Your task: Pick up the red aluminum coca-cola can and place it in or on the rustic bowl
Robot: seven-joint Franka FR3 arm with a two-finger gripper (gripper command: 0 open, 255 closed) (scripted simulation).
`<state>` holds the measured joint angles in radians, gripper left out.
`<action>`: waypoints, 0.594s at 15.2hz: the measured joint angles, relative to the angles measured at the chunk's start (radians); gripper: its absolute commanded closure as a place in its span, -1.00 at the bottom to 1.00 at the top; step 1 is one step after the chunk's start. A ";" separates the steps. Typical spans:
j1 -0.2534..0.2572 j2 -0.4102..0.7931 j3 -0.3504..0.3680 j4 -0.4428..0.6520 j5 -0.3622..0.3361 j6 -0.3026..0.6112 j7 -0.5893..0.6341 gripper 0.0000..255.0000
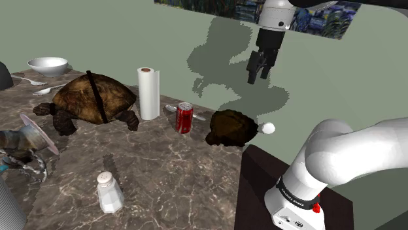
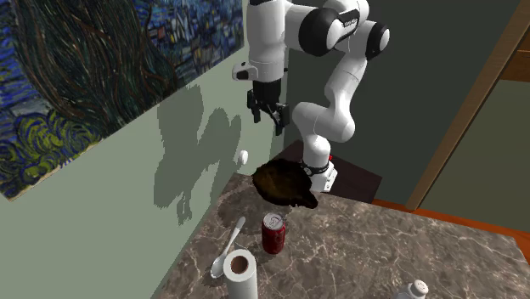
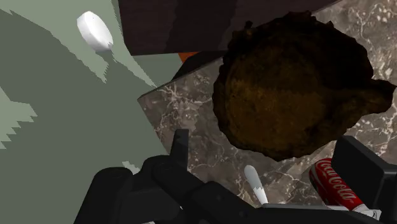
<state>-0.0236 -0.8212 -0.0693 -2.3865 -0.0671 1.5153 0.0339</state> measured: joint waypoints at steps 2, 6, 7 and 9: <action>0.003 0.012 0.003 -0.002 0.003 0.014 0.003 -1.00; 0.031 0.077 0.049 -0.024 0.040 0.107 0.046 -1.00; 0.038 0.098 0.058 -0.027 0.047 0.134 0.054 -1.00; 0.052 0.152 0.082 -0.017 0.063 0.183 0.075 -1.00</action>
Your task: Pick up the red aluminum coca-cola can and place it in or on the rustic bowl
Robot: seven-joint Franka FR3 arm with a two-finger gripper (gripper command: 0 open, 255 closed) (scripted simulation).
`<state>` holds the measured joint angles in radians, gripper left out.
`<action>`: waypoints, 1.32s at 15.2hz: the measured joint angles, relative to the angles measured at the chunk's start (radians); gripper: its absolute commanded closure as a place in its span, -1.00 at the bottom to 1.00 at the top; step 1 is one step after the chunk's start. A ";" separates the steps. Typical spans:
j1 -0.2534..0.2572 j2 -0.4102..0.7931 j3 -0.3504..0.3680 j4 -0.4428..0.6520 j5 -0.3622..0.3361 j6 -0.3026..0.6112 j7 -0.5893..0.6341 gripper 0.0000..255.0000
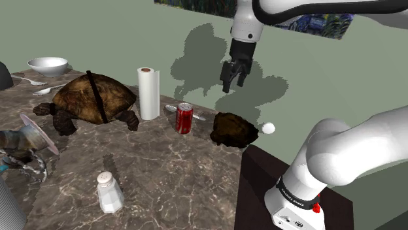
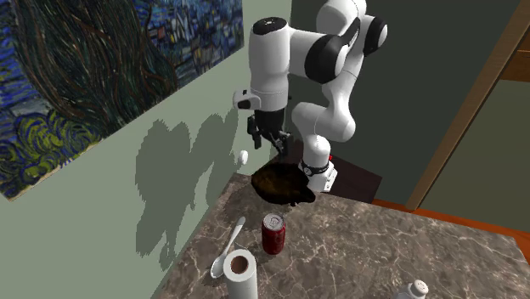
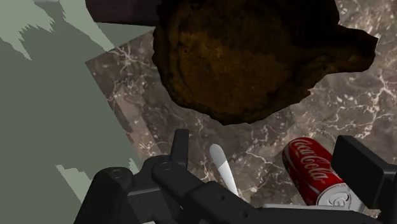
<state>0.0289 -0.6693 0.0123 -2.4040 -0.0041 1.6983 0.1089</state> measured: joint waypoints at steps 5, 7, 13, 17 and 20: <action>0.033 0.147 0.058 0.024 0.031 0.135 0.051 -1.00; 0.044 0.205 0.081 0.041 0.039 0.182 0.071 -1.00; 0.072 0.381 0.140 0.115 0.042 0.298 0.128 -1.00; 0.074 0.422 0.147 0.102 0.039 0.354 0.136 -1.00; 0.075 0.437 0.151 0.072 0.038 0.399 0.140 -1.00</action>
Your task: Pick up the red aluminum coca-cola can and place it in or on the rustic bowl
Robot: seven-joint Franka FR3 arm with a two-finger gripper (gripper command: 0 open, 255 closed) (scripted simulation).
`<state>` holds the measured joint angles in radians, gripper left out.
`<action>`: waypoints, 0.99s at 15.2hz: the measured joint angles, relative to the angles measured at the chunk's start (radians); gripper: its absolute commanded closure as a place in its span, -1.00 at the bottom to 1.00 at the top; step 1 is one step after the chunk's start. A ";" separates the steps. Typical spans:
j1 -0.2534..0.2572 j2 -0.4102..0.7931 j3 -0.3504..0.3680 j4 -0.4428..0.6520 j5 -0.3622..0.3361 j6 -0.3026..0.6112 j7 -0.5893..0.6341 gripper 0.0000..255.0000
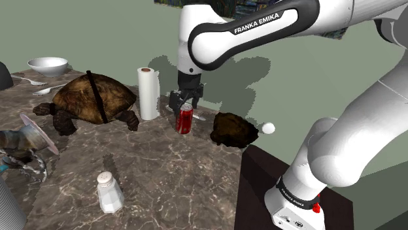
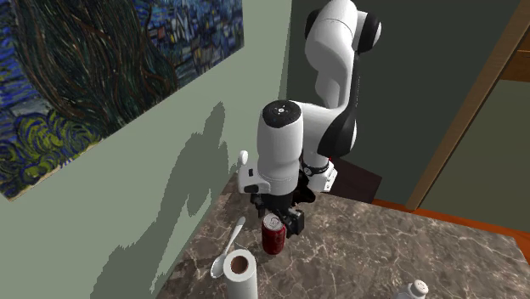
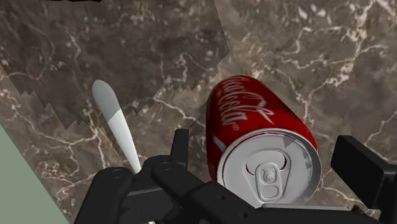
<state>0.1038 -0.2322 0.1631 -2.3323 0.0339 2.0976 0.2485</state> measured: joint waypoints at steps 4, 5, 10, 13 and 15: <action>0.000 0.005 0.000 -0.011 -0.001 0.016 0.000 -1.00; 0.000 0.006 0.000 -0.011 -0.001 0.017 0.000 -1.00; 0.000 0.005 0.000 -0.011 -0.001 0.018 0.000 1.00; 0.000 0.005 0.000 -0.011 -0.001 0.018 0.000 1.00; 0.000 0.005 0.000 -0.011 -0.001 0.018 0.000 1.00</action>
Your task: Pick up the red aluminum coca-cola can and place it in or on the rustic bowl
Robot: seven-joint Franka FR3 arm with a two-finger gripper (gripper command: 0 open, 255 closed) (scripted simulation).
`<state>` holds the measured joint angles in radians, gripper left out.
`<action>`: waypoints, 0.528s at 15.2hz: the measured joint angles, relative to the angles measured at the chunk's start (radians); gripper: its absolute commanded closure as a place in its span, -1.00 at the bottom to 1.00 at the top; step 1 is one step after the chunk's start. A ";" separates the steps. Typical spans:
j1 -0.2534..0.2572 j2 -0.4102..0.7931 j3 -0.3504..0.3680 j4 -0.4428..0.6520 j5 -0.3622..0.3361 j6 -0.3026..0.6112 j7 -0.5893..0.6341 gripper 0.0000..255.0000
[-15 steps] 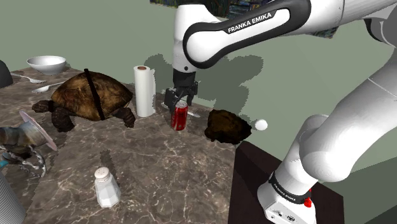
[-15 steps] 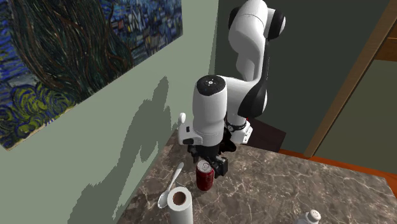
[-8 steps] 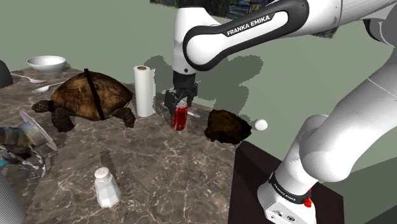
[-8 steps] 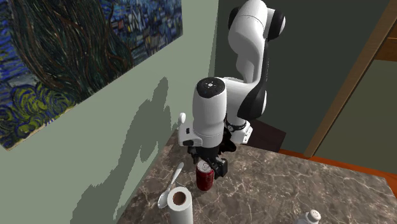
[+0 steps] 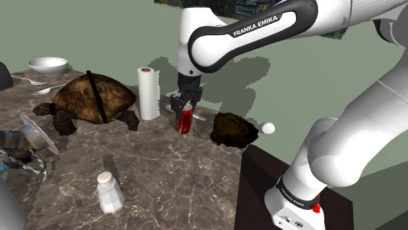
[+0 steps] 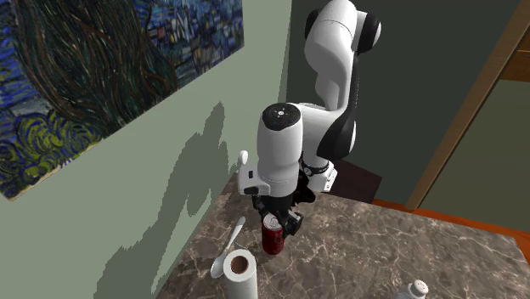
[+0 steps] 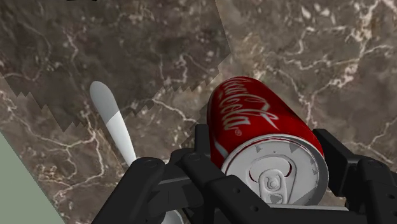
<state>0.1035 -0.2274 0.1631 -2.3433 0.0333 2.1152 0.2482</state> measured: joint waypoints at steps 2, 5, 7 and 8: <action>0.000 0.000 0.000 0.000 0.000 0.000 0.000 1.00; 0.000 -0.007 0.000 0.011 0.001 -0.018 0.000 1.00; 0.000 -0.016 -0.002 0.027 0.001 -0.044 -0.002 1.00; 0.000 -0.017 -0.002 0.036 0.002 -0.055 -0.001 1.00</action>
<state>0.1037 -0.2448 0.1615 -2.3071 0.0350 2.0606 0.2472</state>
